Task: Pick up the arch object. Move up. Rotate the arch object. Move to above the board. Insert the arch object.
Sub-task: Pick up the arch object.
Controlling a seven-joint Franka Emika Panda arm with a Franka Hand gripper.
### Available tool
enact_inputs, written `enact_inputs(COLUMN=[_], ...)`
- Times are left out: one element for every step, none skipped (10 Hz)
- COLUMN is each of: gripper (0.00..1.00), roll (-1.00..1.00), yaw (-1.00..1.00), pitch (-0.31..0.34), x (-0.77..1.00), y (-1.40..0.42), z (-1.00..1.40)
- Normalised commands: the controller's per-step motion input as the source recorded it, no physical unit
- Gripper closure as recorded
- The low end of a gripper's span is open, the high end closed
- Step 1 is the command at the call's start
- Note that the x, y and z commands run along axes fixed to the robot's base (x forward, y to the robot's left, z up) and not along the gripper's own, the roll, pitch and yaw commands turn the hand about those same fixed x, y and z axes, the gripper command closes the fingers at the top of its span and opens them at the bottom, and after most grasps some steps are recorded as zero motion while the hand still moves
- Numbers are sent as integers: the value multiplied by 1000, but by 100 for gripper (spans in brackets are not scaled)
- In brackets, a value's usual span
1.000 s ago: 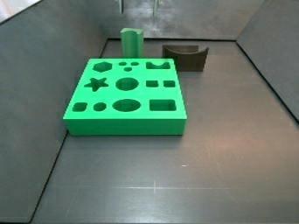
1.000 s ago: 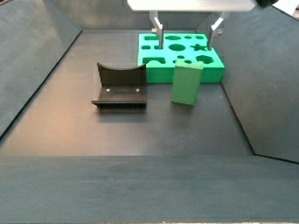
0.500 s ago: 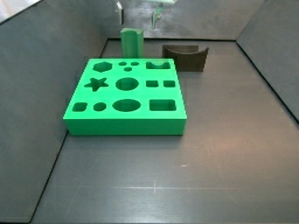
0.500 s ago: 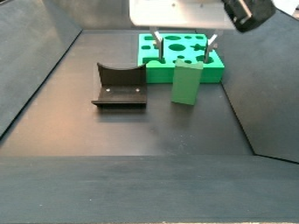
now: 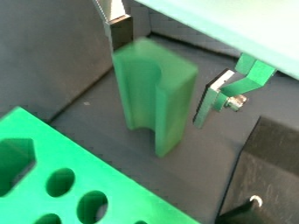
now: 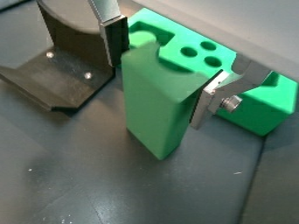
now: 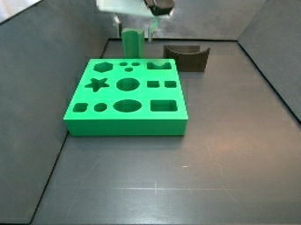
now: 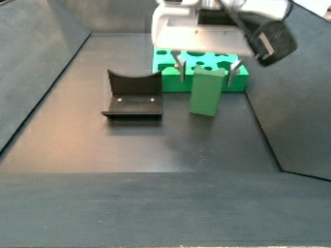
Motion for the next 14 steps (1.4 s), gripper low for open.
enact_inputs(gripper=[0, 0, 0, 100, 100, 100, 100, 100, 100, 100, 100, 100, 100, 100], roll=[-97, 0, 0, 0, 0, 0, 0, 0, 0, 0, 0, 0, 0, 0], yaw=[0, 0, 0, 0, 0, 0, 0, 0, 0, 0, 0, 0, 0, 0], pitch=[-144, -64, 0, 0, 0, 0, 0, 0, 0, 0, 0, 0, 0, 0], x=[0, -11, 0, 0, 0, 0, 0, 0, 0, 0, 0, 0, 0, 0], y=[0, 0, 0, 0, 0, 0, 0, 0, 0, 0, 0, 0, 0, 0], z=[-386, 0, 0, 0, 0, 0, 0, 0, 0, 0, 0, 0, 0, 0])
